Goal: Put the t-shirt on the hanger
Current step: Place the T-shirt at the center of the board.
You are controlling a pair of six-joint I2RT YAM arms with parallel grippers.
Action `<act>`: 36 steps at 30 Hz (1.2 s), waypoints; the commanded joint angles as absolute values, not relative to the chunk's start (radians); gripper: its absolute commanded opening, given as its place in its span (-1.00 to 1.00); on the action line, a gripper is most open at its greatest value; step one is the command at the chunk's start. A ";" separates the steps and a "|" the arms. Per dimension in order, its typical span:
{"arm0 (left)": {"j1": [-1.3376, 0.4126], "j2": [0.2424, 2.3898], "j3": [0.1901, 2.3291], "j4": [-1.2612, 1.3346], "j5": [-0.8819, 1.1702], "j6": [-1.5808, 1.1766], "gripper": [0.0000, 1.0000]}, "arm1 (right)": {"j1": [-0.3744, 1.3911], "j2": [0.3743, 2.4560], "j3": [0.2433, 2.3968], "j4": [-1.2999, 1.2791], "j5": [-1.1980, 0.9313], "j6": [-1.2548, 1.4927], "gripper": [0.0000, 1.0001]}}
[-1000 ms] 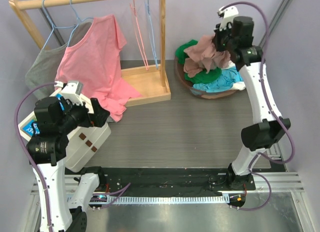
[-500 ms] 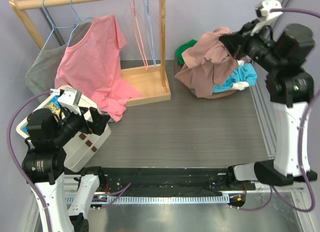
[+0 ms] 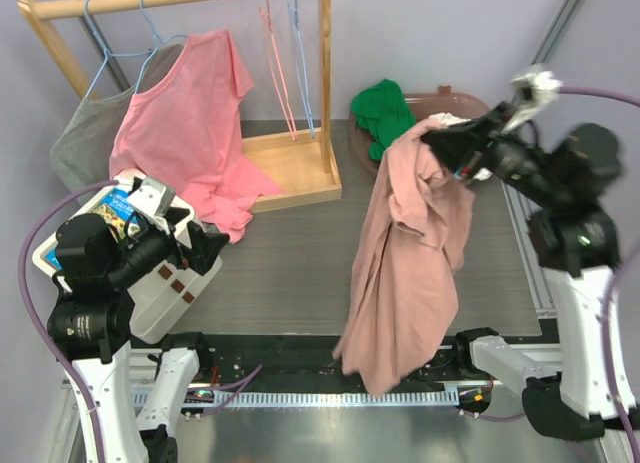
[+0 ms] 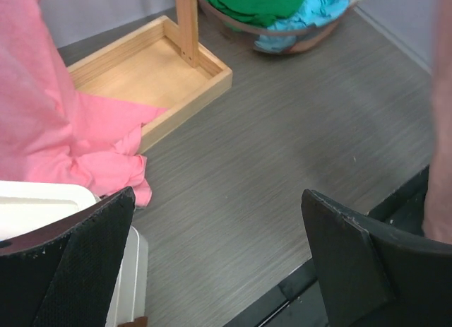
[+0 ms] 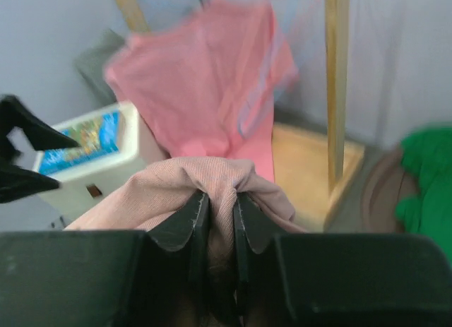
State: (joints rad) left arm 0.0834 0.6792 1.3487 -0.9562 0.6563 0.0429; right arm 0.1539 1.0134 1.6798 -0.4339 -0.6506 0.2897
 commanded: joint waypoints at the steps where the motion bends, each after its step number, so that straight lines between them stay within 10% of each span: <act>1: 0.086 0.730 1.328 -1.066 0.782 0.250 1.00 | 0.152 1.127 1.345 -0.552 -0.522 0.276 -0.37; 3: 0.087 0.756 1.318 -1.170 0.792 0.385 1.00 | 0.140 1.167 1.266 -0.610 -0.465 0.132 0.45; 7: 0.084 0.778 1.281 -1.302 0.802 0.598 1.00 | 0.065 1.215 1.160 -0.716 -0.483 -0.058 0.93; 13: 0.009 0.840 1.238 -1.331 0.744 0.713 1.00 | 0.040 1.236 1.082 -0.865 -0.473 -0.245 0.89; 26: -0.823 1.075 1.152 -0.844 0.249 0.281 0.69 | 0.014 1.342 1.037 -0.822 -0.393 -0.299 0.44; 36: -0.960 1.408 1.212 -0.340 0.083 -0.076 0.54 | -0.081 1.443 1.019 -0.804 -0.199 -0.359 0.37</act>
State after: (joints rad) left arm -0.9108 1.2881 1.1442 -0.6518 0.2459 0.1085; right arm -0.0433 1.4139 1.0004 -0.8192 -0.2806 -0.3077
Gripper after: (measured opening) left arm 0.768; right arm 0.693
